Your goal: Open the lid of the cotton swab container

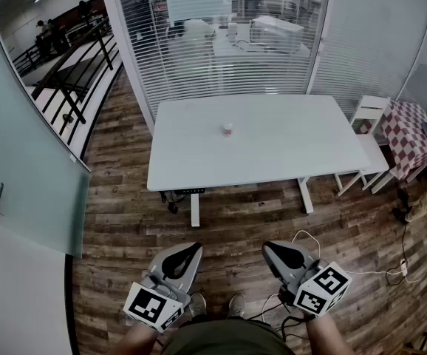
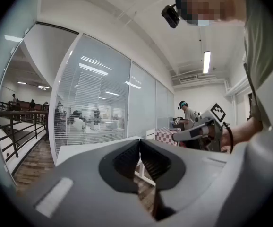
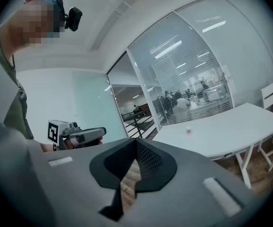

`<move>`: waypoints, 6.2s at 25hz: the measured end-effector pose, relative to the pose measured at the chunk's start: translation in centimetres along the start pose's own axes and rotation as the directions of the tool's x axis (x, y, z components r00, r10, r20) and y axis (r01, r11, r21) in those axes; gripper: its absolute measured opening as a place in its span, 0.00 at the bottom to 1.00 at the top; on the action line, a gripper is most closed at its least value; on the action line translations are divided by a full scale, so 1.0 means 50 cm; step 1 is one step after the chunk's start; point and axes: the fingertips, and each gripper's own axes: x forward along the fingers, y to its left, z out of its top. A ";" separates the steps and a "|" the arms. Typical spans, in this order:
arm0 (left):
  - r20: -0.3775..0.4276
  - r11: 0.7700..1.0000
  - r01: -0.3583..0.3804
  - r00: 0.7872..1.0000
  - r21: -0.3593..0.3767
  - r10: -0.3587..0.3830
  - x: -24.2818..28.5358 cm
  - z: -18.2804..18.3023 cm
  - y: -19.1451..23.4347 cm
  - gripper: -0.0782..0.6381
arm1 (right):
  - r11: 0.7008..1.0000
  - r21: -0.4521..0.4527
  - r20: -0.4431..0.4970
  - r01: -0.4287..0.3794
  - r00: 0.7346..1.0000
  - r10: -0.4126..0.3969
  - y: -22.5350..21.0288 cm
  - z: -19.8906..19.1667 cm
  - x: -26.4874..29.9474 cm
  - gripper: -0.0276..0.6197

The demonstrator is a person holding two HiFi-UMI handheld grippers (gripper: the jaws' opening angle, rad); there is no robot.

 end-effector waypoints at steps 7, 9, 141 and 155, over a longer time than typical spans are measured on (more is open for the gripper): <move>-0.003 1.000 -0.012 1.000 0.004 0.012 0.011 0.002 -0.021 0.12 | 1.000 -0.005 0.020 -0.010 1.000 0.011 -0.011 0.008 -0.018 0.06; -0.006 1.000 -0.023 1.000 0.001 0.023 0.012 -0.003 -0.026 0.12 | 1.000 -0.004 0.029 -0.007 1.000 0.008 -0.019 0.010 -0.025 0.06; -0.448 0.995 0.095 0.890 0.005 -0.083 1.054 -0.572 0.661 0.54 | 0.979 0.177 -0.229 -0.100 0.963 0.140 -0.854 0.112 0.749 0.06; -0.456 0.989 0.143 0.883 0.040 -0.109 1.092 -0.580 0.652 0.54 | 0.979 0.194 -0.244 -0.069 0.963 0.116 -0.865 0.095 0.748 0.06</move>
